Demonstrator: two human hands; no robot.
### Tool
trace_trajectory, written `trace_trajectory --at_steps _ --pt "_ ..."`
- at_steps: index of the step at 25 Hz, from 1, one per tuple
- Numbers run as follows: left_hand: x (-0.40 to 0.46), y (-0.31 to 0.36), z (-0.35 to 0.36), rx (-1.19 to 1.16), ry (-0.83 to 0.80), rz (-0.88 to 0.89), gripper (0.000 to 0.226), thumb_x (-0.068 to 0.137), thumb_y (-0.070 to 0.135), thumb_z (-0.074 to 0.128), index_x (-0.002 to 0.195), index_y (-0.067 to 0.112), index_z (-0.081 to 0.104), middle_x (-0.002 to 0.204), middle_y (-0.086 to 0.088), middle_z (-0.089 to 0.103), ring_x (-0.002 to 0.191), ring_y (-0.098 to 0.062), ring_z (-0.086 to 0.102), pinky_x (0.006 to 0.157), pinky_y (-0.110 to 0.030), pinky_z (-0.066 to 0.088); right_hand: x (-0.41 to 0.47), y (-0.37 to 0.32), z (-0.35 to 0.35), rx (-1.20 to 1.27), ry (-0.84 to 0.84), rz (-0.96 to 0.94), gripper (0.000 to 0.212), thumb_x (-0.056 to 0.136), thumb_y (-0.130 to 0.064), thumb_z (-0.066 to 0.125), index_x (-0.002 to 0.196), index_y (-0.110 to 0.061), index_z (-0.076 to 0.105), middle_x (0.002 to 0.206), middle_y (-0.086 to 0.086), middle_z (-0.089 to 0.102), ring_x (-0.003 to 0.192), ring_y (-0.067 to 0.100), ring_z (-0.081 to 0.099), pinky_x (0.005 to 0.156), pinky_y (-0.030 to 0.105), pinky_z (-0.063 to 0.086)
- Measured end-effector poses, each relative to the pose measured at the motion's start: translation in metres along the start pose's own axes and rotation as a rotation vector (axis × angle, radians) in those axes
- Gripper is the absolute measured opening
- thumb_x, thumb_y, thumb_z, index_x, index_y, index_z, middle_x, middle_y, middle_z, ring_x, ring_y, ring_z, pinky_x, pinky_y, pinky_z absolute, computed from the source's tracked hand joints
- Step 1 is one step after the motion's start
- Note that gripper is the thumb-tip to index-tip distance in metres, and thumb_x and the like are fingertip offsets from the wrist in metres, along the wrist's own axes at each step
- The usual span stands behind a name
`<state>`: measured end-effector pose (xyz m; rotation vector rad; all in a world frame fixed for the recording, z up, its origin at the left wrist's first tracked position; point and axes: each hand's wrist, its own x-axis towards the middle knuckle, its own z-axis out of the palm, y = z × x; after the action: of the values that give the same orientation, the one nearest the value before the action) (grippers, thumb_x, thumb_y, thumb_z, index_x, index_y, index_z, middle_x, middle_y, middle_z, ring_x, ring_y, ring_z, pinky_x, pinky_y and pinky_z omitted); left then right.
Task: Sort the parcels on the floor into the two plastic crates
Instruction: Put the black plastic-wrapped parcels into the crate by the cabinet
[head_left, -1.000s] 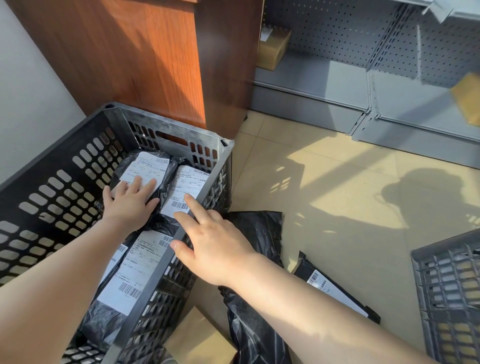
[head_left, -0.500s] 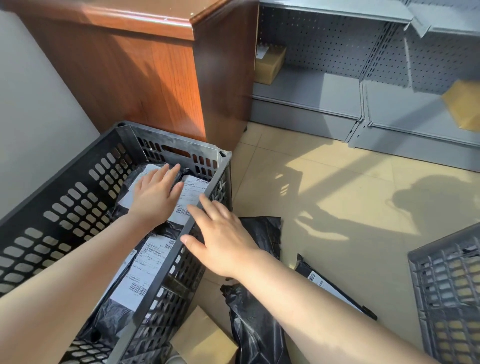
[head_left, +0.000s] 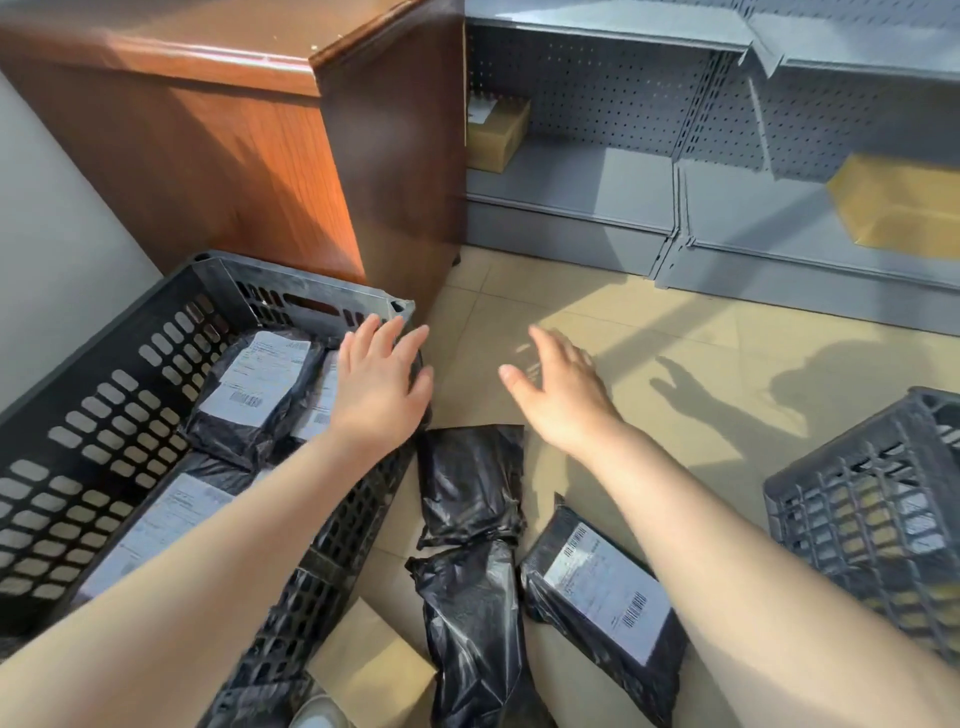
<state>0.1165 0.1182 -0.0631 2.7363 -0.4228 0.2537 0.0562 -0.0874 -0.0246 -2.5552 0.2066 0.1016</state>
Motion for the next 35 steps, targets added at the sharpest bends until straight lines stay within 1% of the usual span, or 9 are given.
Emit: trace_trajectory --at_steps 3,6,10,13,18,22,26,30,35 --pt "-0.018 0.025 0.036 -0.056 -0.144 -0.012 0.052 0.097 0.031 0.05 0.147 0.022 0.042 0.158 -0.007 0.031 0.15 -0.029 0.012 0.121 -0.045 0.008 -0.009 0.053 -0.003 0.116 -0.017 0.162 0.07 0.098 -0.059 0.041 0.156 -0.023 0.024 0.162 0.001 0.028 0.148 0.025 0.023 0.119 0.04 0.022" --pt "-0.037 0.04 0.077 -0.184 -0.322 -0.16 0.052 0.097 0.03 0.048 0.147 0.021 0.041 0.156 -0.006 0.035 0.148 -0.027 0.018 0.121 -0.041 0.014 -0.028 0.107 0.012 0.2 -0.107 0.332 0.074 0.094 -0.066 0.041 0.155 -0.026 0.026 0.16 0.002 0.031 0.147 0.025 0.026 0.118 0.04 0.024" --pt "-0.067 0.05 0.112 -0.344 -0.589 -0.247 0.053 0.096 0.023 0.047 0.148 0.02 0.039 0.154 -0.004 0.036 0.142 -0.024 0.032 0.117 -0.035 0.025 -0.053 0.179 0.038 0.087 -0.295 0.471 0.078 0.092 -0.065 0.048 0.155 -0.027 0.024 0.159 0.004 0.032 0.146 0.028 0.028 0.116 0.041 0.028" --pt "-0.091 0.051 0.125 -0.44 -0.775 -0.32 0.054 0.097 0.019 0.045 0.15 0.024 0.034 0.152 -0.004 0.038 0.116 -0.02 0.054 0.098 -0.031 0.042 -0.065 0.218 0.053 -0.019 -0.428 0.535 0.074 0.096 -0.05 0.054 0.156 -0.02 0.022 0.158 0.008 0.035 0.142 0.029 0.036 0.112 0.033 0.032" --pt "-0.124 0.06 0.149 -0.47 -0.915 -0.379 0.055 0.095 0.017 0.043 0.149 0.022 0.036 0.15 -0.002 0.041 0.098 -0.014 0.052 0.074 -0.02 0.045 -0.077 0.252 0.081 -0.224 -0.718 0.481 0.064 0.097 -0.041 0.051 0.153 -0.02 0.028 0.156 0.003 0.037 0.141 0.026 0.037 0.111 0.034 0.035" --pt "-0.135 0.062 0.161 -0.496 -0.963 -0.42 0.056 0.094 0.02 0.044 0.15 0.024 0.036 0.15 0.001 0.042 0.117 -0.016 0.053 0.089 -0.022 0.041 -0.081 0.253 0.102 -0.282 -0.685 0.388 0.047 0.1 -0.038 0.046 0.141 -0.016 0.043 0.142 0.004 0.052 0.128 0.026 0.05 0.1 0.031 0.043" --pt "-0.142 0.06 0.168 -0.505 -0.981 -0.415 0.058 0.093 0.018 0.044 0.15 0.023 0.035 0.151 0.003 0.04 0.122 -0.014 0.051 0.089 -0.018 0.039 -0.082 0.248 0.114 -0.339 -0.589 0.356 0.014 0.101 -0.03 0.044 0.102 -0.016 0.043 0.111 0.006 0.06 0.1 0.027 0.06 0.077 0.032 0.049" --pt "-0.145 0.058 0.173 -0.468 -0.989 -0.356 0.056 0.094 0.022 0.045 0.15 0.025 0.036 0.151 0.006 0.031 0.123 -0.015 0.048 0.086 -0.019 0.04 -0.088 0.244 0.121 -0.425 -0.535 0.349 0.016 0.099 -0.017 0.041 0.084 -0.017 0.035 0.078 -0.002 0.045 0.08 0.025 0.055 0.049 0.029 0.034" --pt "-0.145 0.06 0.176 -0.408 -0.993 -0.305 0.057 0.094 0.024 0.046 0.15 0.025 0.035 0.15 0.003 0.028 0.128 -0.02 0.044 0.096 -0.025 0.043 -0.093 0.249 0.117 -0.306 -0.448 0.358 0.011 0.099 -0.017 0.04 0.088 -0.017 0.042 0.087 0.001 0.056 0.074 0.023 0.051 0.052 0.03 0.032"
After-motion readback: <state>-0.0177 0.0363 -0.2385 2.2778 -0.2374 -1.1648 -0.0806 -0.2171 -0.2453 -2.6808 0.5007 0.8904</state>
